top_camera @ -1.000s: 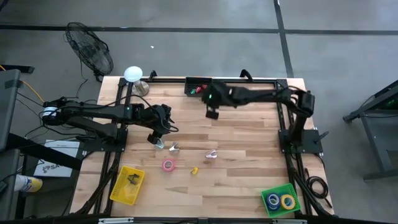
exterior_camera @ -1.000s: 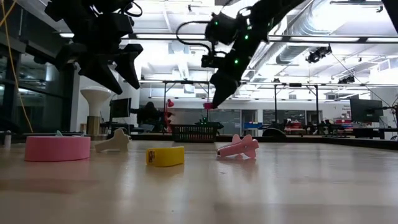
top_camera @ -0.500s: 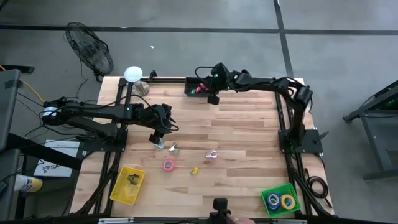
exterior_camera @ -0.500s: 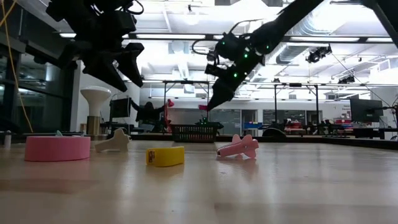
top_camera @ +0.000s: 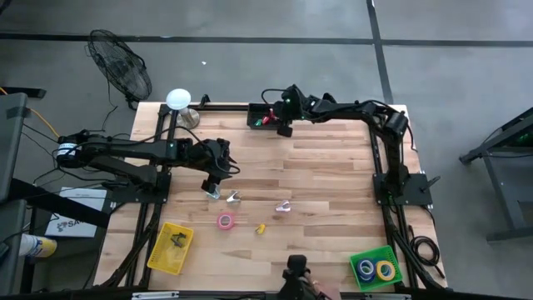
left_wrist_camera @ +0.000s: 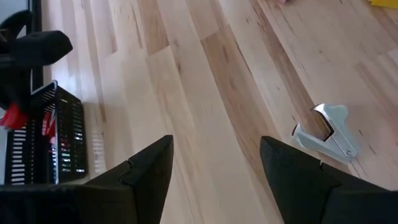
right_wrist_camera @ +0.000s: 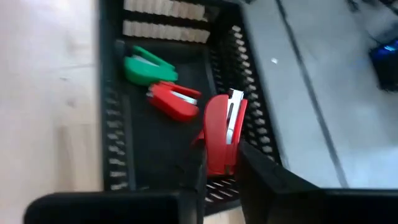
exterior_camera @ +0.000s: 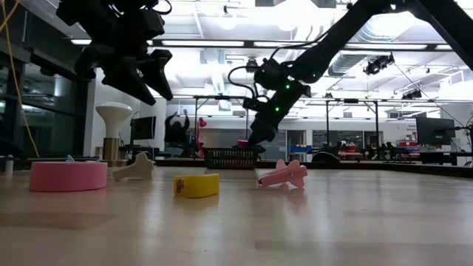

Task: Pick and place Stapler, Stapler remover, tape
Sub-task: Put the red stapler into the black bin, then put the pink staple remover into the yellow bin

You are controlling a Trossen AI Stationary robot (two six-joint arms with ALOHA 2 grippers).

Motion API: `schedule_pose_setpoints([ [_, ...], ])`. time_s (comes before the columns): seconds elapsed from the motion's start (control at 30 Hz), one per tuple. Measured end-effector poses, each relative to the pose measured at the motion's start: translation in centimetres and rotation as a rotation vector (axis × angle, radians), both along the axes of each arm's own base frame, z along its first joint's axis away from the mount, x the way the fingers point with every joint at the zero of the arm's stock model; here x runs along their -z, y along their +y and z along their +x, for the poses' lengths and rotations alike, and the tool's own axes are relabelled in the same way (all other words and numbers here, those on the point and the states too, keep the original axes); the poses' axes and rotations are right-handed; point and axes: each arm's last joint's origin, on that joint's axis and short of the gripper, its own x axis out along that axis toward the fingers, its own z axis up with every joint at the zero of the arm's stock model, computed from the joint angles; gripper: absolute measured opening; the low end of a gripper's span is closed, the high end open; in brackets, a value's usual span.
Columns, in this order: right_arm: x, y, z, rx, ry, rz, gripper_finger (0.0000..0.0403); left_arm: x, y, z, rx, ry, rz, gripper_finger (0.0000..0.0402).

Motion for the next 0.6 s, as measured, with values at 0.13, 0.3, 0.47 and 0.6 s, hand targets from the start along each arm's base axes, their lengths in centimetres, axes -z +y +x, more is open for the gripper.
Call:
schedule_pose_setpoints([
  [0.13, 0.01, -0.03, -0.03, 0.025, 0.007, -0.009, 0.0093, -0.03, 0.01, 0.03, -0.002, -0.004, 0.002, 0.0237],
  [0.3, 0.02, 0.34, 0.21, 0.02, 0.011, -0.013, 0.013, -0.04, 0.01, 0.04, -0.004, -0.007, 0.0, 0.0237],
  [0.47, 0.02, 0.64, 0.4, 0.013, 0.011, -0.011, 0.0169, -0.04, 0.01, 0.04, -0.01, -0.008, -0.005, 0.0237],
  [0.6, 0.0, 0.89, 0.52, 0.014, 0.016, -0.013, 0.0198, -0.04, 0.01, 0.04, -0.016, -0.009, -0.011, 0.0237],
])
